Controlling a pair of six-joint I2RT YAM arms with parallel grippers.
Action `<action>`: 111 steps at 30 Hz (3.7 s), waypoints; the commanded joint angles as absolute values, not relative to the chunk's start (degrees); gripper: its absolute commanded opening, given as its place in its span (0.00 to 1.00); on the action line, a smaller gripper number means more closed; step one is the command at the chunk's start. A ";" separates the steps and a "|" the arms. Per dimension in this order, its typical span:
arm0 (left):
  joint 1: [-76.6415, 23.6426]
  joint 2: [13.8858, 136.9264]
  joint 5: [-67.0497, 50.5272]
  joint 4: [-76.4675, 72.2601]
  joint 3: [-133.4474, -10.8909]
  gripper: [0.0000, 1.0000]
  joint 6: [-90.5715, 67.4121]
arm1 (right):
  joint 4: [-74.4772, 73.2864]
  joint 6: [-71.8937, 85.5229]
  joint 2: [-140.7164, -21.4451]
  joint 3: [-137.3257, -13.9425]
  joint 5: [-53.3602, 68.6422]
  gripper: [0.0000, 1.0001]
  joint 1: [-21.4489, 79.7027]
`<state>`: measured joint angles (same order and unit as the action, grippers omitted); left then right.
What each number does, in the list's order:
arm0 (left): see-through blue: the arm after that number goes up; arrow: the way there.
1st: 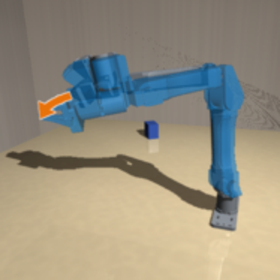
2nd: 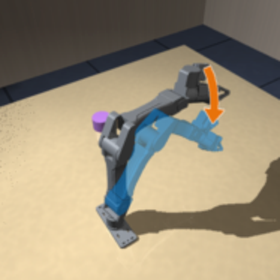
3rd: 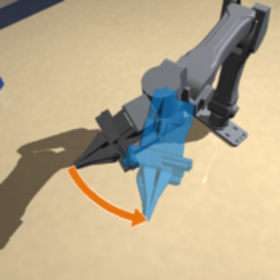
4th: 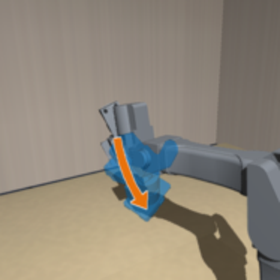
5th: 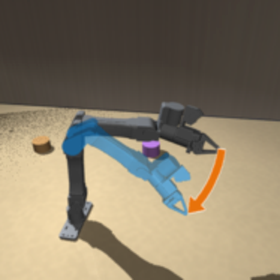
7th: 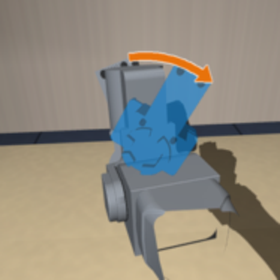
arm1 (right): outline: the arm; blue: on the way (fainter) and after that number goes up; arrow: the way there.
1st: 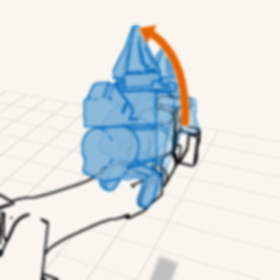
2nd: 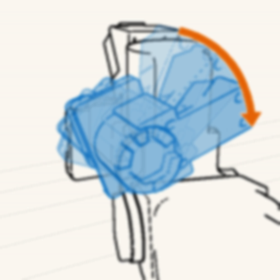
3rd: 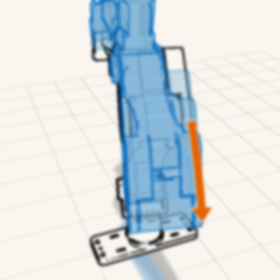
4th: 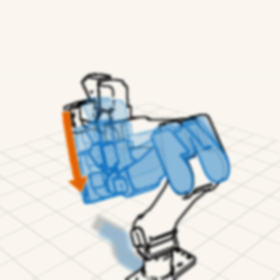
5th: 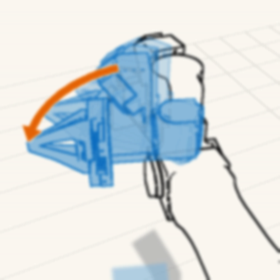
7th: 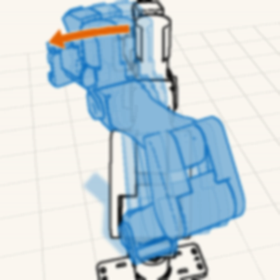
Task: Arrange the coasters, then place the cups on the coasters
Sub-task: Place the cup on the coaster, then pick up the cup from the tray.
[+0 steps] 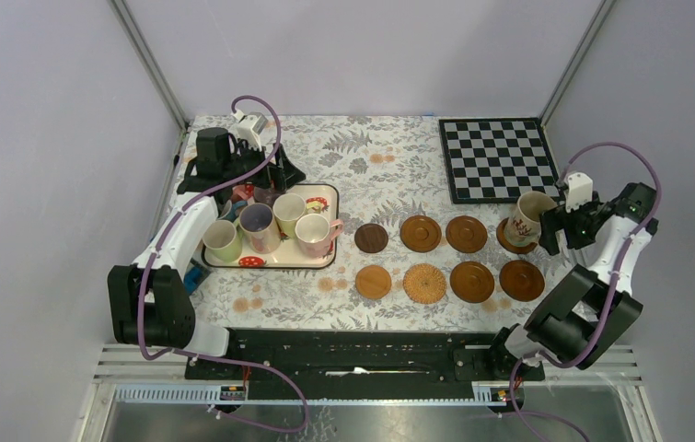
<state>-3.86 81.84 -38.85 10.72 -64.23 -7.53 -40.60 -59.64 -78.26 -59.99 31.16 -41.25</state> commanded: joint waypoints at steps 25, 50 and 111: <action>-2.08 81.55 -35.11 15.03 -72.00 0.99 -10.58 | -51.76 -37.61 -98.74 -107.82 36.60 1.00 -12.49; 3.74 78.24 -31.50 46.95 -77.09 0.95 15.34 | -44.73 -29.64 -108.45 -109.04 41.30 1.00 10.86; 6.52 79.46 -34.59 38.00 -78.11 0.85 1.15 | -33.18 -60.38 -120.12 -95.17 34.58 0.51 43.81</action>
<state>6.07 81.67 -32.86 41.43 -78.61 2.59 -35.14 -61.80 -119.39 -95.11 35.44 43.07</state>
